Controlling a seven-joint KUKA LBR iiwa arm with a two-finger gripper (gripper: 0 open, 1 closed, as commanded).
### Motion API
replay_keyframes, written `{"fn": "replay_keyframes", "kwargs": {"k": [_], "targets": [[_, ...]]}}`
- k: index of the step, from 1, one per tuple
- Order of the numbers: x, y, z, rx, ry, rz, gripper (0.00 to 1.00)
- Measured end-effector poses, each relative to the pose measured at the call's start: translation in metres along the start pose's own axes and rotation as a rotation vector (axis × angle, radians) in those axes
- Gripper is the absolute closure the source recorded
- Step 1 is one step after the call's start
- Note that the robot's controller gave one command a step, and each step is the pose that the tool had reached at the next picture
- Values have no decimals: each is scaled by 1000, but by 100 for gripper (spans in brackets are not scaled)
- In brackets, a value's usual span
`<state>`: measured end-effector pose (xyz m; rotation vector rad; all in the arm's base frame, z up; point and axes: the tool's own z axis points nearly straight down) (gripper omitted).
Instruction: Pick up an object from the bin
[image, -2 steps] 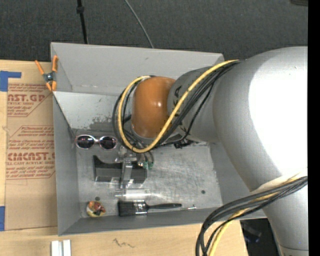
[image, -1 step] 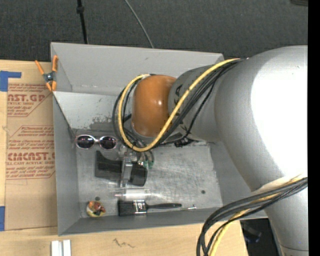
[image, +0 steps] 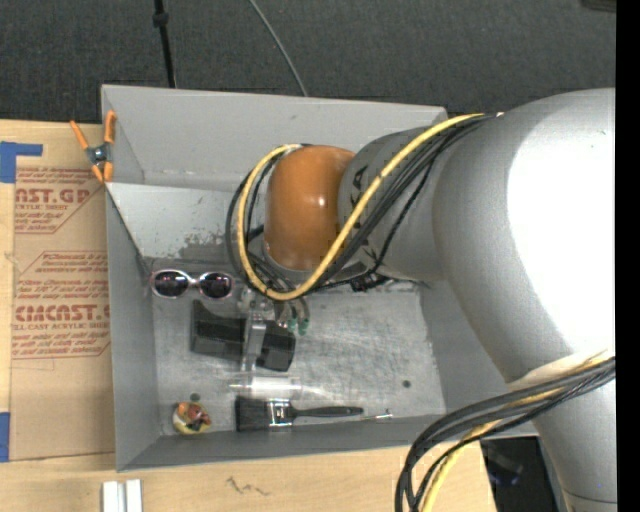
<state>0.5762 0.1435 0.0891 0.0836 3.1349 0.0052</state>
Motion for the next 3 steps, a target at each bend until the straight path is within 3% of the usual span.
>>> {"fn": "replay_keyframes", "kwargs": {"k": [3], "targets": [[2,0,-10,4,10,0,100]]}}
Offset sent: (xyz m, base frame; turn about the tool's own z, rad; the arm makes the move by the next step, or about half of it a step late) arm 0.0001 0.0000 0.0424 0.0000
